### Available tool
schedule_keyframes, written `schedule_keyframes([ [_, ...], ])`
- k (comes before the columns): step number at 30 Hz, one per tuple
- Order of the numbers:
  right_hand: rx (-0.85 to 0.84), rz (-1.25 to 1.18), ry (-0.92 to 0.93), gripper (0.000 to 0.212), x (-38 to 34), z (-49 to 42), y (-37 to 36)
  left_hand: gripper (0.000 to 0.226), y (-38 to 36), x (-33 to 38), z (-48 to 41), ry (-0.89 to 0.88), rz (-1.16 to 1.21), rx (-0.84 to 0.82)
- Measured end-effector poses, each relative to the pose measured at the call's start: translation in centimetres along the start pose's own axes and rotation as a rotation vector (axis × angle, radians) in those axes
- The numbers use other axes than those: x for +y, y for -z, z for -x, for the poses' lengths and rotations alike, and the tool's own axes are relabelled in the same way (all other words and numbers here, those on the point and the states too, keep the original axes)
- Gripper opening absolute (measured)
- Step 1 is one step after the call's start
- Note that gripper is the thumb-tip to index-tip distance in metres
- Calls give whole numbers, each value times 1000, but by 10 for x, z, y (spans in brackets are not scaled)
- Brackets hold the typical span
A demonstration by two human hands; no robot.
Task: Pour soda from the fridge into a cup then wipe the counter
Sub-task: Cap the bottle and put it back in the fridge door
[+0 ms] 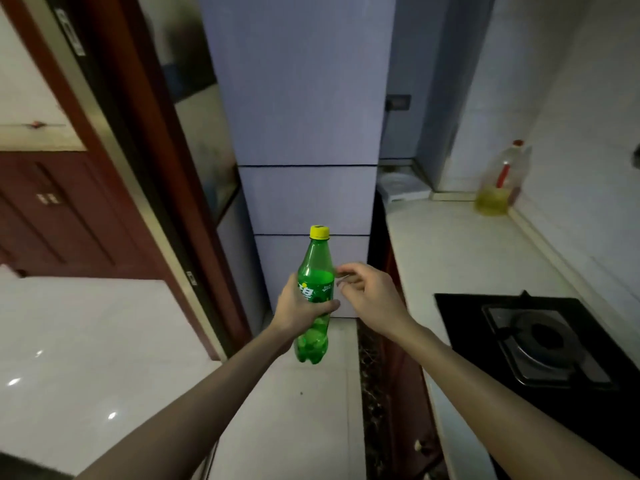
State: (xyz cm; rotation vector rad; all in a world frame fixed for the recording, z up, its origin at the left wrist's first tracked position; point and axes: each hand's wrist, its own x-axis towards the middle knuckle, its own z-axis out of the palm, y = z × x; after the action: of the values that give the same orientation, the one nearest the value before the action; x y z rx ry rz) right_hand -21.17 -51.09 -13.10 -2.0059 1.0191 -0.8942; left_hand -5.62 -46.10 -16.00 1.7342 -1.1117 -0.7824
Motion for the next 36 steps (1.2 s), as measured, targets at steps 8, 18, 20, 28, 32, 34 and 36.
schedule_keyframes([
  [8, -135, 19, 148, 27, -7, -96, -66, 85, 67, -38, -79, 88, -38, 141],
  [18, -135, 114, 239, 29, -32, -257, -133, 80, 140, -51, -237, 37, 79, 200],
  [20, -110, 139, 245, 29, -36, -290, -137, 72, 152, -41, -267, 18, 80, 188],
  [28, -107, 183, 226, 28, -34, -385, -166, 64, 178, -42, -358, 32, 127, 188],
  [32, -147, 196, 218, 27, -22, -424, -182, 67, 182, -52, -390, 65, 165, 189],
  [34, -170, 199, 225, 25, -17, -444, -189, 66, 184, -56, -406, 82, 175, 211],
  [36, -194, 211, 250, 23, -11, -466, -196, 64, 187, -59, -421, 97, 165, 233],
])
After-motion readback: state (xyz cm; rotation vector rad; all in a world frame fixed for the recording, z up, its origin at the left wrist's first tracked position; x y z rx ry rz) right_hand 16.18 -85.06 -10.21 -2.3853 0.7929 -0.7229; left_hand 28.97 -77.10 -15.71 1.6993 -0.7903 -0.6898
